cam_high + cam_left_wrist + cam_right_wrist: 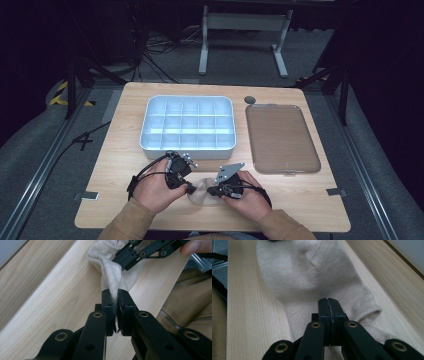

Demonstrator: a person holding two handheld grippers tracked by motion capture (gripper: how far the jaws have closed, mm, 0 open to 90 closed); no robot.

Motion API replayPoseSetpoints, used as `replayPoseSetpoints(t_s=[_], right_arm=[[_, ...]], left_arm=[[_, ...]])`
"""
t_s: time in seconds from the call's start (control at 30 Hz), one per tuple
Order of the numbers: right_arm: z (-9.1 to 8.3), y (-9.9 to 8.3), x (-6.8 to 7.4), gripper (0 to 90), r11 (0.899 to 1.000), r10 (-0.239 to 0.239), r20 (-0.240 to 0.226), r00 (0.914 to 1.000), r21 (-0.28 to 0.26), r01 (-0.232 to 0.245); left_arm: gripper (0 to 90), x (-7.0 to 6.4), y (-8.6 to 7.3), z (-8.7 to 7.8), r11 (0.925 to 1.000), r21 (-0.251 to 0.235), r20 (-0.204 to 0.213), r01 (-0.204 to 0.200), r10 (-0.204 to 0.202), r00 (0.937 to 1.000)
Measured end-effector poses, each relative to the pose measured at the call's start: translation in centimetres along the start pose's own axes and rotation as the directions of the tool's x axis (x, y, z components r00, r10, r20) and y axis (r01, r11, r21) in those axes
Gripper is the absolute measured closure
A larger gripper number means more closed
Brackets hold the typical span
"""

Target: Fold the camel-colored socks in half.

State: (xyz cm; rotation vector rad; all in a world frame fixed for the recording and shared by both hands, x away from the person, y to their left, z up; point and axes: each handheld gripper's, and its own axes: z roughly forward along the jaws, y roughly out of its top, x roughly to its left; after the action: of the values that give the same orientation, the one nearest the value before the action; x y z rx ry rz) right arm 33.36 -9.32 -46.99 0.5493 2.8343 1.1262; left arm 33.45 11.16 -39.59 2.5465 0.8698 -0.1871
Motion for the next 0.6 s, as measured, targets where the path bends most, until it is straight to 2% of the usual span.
replayPoseSetpoints(t_s=[0.17, 0.3, 0.33, 0.47, 0.5, 0.53, 0.6], right_arm=[[0.1, 0.0, 0.2, 90.0, 1.000, -0.003, 0.013, 0.9999, -0.007, 0.004], [0.0, -0.1, 0.5, 90.0, 1.000, -0.014, 0.028, 0.9995, -0.016, 0.014], [-0.3, 0.0, 0.6, 90.0, 1.000, -0.013, 0.040, 0.9991, -0.010, 0.014], [-2.9, 0.4, 0.6, 90.0, 0.999, 0.017, 0.065, 0.9978, -0.046, -0.014], [-2.9, 0.4, 0.6, 90.0, 0.999, 0.017, 0.065, 0.9978, -0.046, -0.014], [-3.8, 0.3, 0.5, 90.0, 0.999, 0.028, 0.087, 0.9958, -0.038, -0.025], [-4.5, -0.7, 0.3, 90.0, 0.999, 0.044, 0.102, 0.9938, -0.012, -0.043]], left_arm=[[85.0, -0.4, 0.8, 0.3, 0.9998, -0.014, 0.012, -0.010, 0.010, 0.9999], [85.1, -0.7, 1.3, 0.5, 0.9997, -0.005, 0.022, -0.024, 0.024, 0.9995], [85.0, -0.6, 1.3, 0.4, 0.9997, -0.004, 0.020, -0.024, 0.024, 0.9995], [85.1, -0.3, 1.2, 0.1, 0.9999, -0.007, 0.022, -0.008, 0.008, 0.9997], [85.1, -0.2, 1.2, 0.1, 1.0000, -0.002, 0.021, -0.008, 0.008, 0.9997], [85.0, -0.2, 1.2, 0.1, 1.0000, -0.005, 0.021, -0.006, 0.006, 0.9998], [85.1, -0.3, 1.3, 0.1, 1.0000, 0.000, 0.024, -0.010, 0.010, 0.9997]])
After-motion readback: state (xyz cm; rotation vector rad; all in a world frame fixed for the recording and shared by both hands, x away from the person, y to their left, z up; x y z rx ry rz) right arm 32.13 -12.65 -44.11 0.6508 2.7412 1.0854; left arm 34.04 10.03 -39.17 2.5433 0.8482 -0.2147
